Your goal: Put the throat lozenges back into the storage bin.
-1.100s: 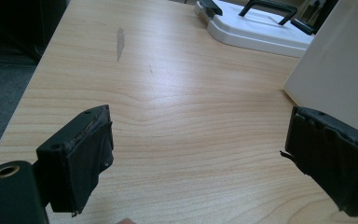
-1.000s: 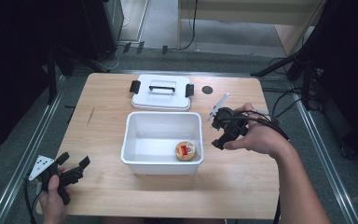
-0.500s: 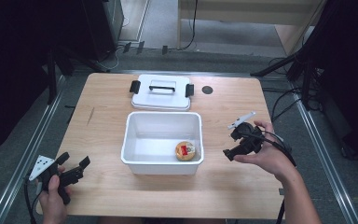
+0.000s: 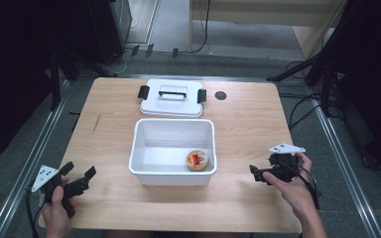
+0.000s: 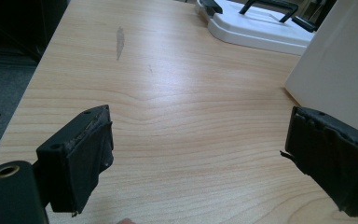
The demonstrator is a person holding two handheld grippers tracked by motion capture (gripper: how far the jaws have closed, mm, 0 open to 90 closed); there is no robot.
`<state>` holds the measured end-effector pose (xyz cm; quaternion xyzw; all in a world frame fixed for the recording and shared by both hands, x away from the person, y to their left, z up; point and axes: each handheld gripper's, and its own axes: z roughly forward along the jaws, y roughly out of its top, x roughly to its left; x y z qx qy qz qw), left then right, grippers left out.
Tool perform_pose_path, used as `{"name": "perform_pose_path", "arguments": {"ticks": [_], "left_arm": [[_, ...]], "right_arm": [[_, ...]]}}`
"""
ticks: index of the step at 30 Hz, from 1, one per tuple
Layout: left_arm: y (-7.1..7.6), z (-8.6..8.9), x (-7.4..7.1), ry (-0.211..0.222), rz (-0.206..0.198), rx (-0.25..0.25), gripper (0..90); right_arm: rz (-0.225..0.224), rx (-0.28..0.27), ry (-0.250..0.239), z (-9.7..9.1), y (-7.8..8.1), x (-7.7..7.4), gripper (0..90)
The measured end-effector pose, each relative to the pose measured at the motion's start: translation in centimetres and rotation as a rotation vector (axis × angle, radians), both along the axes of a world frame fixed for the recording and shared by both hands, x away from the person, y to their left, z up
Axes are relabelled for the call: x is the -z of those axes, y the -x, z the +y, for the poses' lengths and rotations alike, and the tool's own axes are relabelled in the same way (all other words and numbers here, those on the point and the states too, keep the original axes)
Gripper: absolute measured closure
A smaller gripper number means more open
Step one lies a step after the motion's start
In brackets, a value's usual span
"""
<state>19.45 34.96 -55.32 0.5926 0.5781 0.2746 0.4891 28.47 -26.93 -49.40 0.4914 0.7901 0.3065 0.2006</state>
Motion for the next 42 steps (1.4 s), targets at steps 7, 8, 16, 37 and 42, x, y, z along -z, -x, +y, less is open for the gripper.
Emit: {"name": "perform_pose_path", "arguments": {"ticks": [7, 8, 16, 37, 42], "left_arm": [[0.0, 0.0, 0.0, -0.001, -0.003, -0.001, 7.8], [0.0, 0.0, 0.0, 0.0, -0.002, -0.001, 7.8], [0.0, -0.1, 0.0, -0.002, -0.003, -0.001, 7.8], [0.0, -0.1, 0.0, -0.006, 0.001, -0.001, 7.8], [0.0, 0.0, 0.0, -0.007, 0.005, 0.0, 7.8]], "right_arm": [[-0.089, 0.098, -0.067, -2.7, 2.1, 2.4, 0.0], [-0.097, 0.105, -0.073, -3.0, 2.3, 2.6, 0.0], [-0.167, 0.17, -0.119, -5.6, 4.3, 3.7, 0.0], [-0.234, 0.243, -0.195, -7.7, 6.2, 5.2, 0.0], [-0.238, 0.259, -0.222, -7.9, 6.2, 5.3, 0.0]]}}
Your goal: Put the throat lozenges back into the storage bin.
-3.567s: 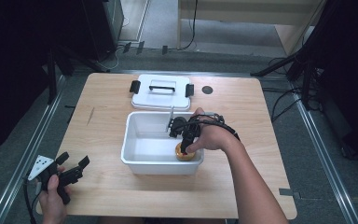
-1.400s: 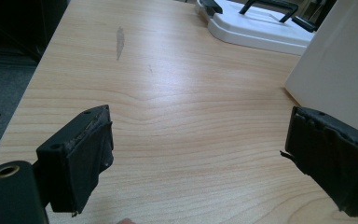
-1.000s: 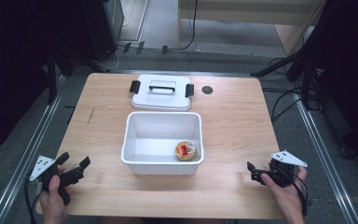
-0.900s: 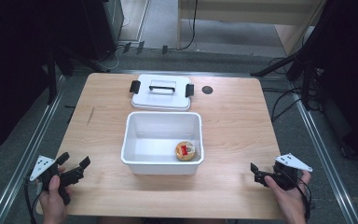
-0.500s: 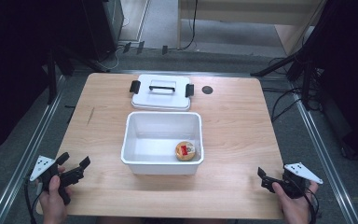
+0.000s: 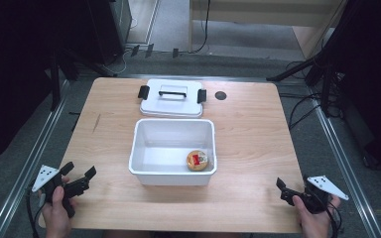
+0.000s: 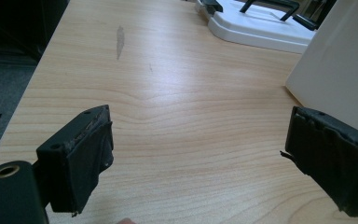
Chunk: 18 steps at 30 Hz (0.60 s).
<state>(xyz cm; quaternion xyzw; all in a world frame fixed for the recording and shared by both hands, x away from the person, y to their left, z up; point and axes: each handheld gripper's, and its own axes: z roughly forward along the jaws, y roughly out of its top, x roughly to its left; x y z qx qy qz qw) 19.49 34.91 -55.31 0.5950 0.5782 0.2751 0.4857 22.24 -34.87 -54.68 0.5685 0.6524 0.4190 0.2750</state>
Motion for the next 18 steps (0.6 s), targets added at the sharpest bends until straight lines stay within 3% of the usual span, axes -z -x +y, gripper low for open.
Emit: {"name": "perform_pose_path", "arguments": {"ticks": [6, 14, 18], "left_arm": [[0.0, -0.07, -0.01, -0.004, 0.001, -0.001, 7.9], [-0.02, -0.14, -0.02, -0.013, 0.003, -0.001, 7.9], [-0.04, -0.14, -0.02, -0.011, 0.003, -0.002, 7.8]], "right_arm": [[0.019, -0.001, 0.023, 0.32, -0.09, 0.02, 0.0], [0.051, -0.003, -0.005, 0.1, -0.37, 0.09, 0.0], [0.059, -0.008, 0.005, 0.23, -0.43, 0.11, 0.0]]}}
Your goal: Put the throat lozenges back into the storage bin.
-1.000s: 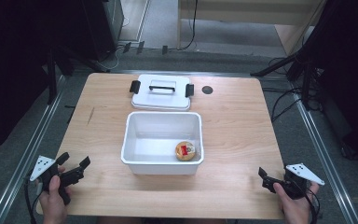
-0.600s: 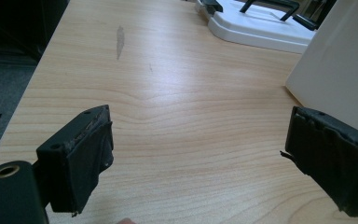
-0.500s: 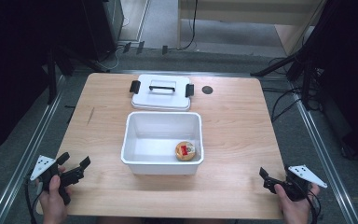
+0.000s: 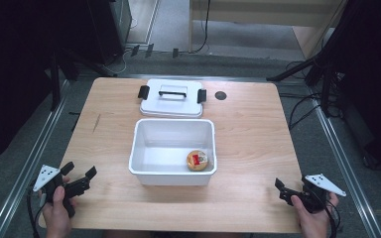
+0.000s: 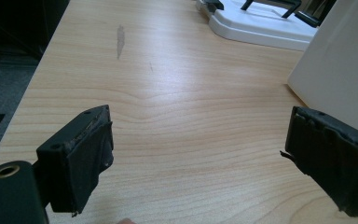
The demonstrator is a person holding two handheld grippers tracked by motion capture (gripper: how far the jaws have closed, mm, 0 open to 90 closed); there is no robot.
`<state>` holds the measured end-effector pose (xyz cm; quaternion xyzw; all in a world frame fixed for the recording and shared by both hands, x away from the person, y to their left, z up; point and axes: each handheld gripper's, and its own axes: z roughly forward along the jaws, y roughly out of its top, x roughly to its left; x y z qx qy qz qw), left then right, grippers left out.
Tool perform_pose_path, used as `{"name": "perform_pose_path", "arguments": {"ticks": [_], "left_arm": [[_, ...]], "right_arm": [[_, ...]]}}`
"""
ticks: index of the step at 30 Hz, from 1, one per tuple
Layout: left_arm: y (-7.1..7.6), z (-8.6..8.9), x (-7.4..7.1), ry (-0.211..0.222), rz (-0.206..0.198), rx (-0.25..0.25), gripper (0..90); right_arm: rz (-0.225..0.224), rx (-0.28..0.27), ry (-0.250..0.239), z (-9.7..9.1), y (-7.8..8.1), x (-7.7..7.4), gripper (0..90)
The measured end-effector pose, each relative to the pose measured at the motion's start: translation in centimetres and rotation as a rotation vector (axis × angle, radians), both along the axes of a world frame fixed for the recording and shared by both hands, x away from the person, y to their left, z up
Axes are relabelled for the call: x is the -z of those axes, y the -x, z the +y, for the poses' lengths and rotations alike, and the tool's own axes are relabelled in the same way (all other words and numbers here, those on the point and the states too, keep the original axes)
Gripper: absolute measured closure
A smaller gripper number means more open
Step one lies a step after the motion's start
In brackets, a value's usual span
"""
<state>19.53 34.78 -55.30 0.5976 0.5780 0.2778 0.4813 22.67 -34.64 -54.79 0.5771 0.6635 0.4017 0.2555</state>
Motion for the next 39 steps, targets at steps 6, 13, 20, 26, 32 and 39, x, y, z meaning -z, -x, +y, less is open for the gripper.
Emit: {"name": "perform_pose_path", "arguments": {"ticks": [6, 13, 20, 26, 32, 39], "left_arm": [[0.03, 0.02, -0.01, 0.002, -0.001, 0.0, 7.9], [0.02, 0.06, -0.01, 0.003, 0.003, 0.001, 7.8], [0.03, 0.07, -0.01, 0.002, 0.002, 0.002, 7.9], [0.01, 0.08, 0.01, 0.005, 0.001, 0.003, 7.9], [0.01, 0.08, 0.0, 0.009, 0.002, 0.0, 8.1], [0.01, 0.07, 0.0, 0.008, 0.002, -0.001, 8.1]], "right_arm": [[0.013, 0.0, -0.002, 0.08, -0.01, 0.01, 0.0], [0.028, 0.007, 0.01, 0.2, -0.08, 0.06, 0.0], [0.03, 0.008, 0.006, 0.19, -0.12, 0.07, 0.0], [0.038, 0.005, 0.015, 0.24, -0.17, 0.08, 0.0], [0.042, 0.008, 0.022, 0.33, -0.23, 0.1, 0.0], [0.053, 0.012, 0.031, 0.42, -0.25, 0.11, 0.0]]}}
